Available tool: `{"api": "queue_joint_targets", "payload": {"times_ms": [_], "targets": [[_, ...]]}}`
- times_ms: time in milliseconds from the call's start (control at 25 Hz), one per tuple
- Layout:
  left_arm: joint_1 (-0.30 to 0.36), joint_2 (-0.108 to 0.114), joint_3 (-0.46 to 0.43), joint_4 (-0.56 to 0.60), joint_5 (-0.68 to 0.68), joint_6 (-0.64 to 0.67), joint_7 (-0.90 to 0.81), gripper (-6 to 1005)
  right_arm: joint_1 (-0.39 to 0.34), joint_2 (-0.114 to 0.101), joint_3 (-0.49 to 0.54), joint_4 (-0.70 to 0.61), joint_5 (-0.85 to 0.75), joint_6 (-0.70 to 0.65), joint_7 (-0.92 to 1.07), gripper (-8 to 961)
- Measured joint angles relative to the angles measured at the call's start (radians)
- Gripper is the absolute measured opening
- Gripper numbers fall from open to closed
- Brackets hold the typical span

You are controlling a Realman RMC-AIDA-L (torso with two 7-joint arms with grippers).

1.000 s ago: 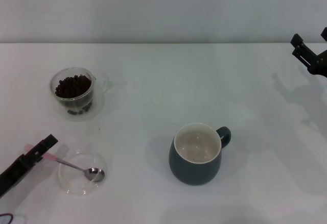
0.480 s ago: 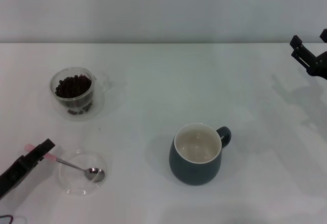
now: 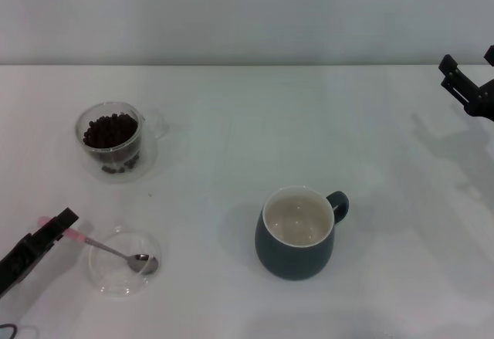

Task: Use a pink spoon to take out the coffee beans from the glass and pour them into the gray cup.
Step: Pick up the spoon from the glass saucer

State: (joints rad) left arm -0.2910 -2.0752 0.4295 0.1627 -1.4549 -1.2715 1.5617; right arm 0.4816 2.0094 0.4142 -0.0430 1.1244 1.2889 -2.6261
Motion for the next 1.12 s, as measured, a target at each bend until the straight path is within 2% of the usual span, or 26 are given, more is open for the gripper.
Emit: {"api": "queue_joint_targets", "payload": {"times_ms": [560,1000,1120], "targets": [[-0.002,0.003,0.0,0.0,-0.016,0.002,-0.002,425,0.0,0.0,0.0,0.0,0.0,0.0,0.0,877],[-0.008,0.002,0.006,0.0,-0.012,0.01,-0.018,237,-0.002,0.0,0.0,0.0,0.009,0.0,0.0,877],[-0.006,0.002,0.006,0.0,-0.013,0.003,-0.016,230,-0.006,0.0,0.0,0.001,0.009,0.0,0.0,877]]}}
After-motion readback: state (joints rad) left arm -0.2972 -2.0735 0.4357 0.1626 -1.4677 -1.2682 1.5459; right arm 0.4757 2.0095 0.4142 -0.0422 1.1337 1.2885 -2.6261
